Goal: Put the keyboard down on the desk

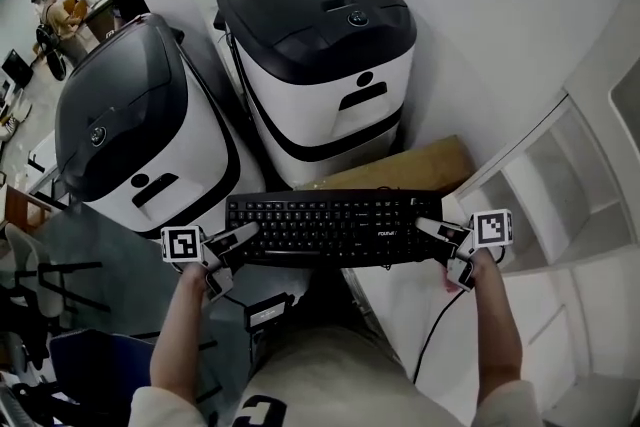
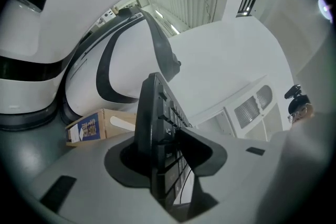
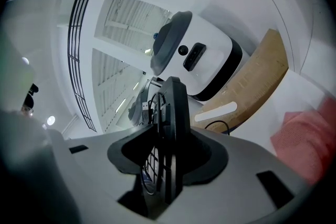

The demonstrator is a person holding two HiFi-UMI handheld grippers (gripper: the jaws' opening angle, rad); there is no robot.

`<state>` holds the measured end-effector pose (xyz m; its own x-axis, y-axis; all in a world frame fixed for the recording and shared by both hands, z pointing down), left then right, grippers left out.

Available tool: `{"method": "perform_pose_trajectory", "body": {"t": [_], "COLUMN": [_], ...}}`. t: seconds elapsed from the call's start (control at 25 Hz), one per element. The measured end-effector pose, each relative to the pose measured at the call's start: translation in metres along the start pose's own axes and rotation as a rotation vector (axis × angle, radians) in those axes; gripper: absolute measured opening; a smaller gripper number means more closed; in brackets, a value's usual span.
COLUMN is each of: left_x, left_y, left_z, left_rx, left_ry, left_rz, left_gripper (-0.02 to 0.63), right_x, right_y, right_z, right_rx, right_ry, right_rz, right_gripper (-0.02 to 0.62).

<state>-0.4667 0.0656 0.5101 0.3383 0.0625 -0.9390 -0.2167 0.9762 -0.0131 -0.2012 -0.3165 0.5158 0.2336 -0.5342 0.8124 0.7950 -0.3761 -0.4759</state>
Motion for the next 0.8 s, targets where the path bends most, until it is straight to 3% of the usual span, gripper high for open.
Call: {"method": "perform_pose_trajectory", "body": {"t": [0.4,0.56,0.68,0.8], "left_x": [-0.003,-0.012,-0.010,-0.028], "left_y": [-0.006,0.006,0.003,0.015], "left_z": [-0.013,-0.030,-0.039,-0.053], "left_rx": [-0.044,-0.112,-0.111,-0.124], "left_ry": [-0.011,-0.092,-0.074,-0.079], "left_rz": [0.028,-0.076,0.001,0.011], "left_gripper": [0.172,0.175,0.176,0.179], "right_x": [-0.003,-0.011,-0.021,-0.022], "right_y": [0.002,0.004,0.001,-0.014], "right_z": [0.009,0.013,0.013,0.015], "right_rx": [0.047,0.062,0.074,0.076], "right_ry": [-0.018,-0.040,-0.055,-0.028], "right_rz": [0.003,0.033,0.059,0.126], "right_gripper": [0.176,0.176,0.178,0.178]}}
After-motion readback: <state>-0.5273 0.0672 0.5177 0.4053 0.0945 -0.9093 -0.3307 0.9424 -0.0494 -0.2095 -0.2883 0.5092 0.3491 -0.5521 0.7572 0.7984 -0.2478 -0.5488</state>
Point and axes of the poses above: the fingertips, and each gripper's own axes: y backward along the fingers, x to its right, z out of its underside, the point moved 8 cm from there along y, backward along the fingers, and after that the axes turned 12 degrees about z, right-handed, at the moved point
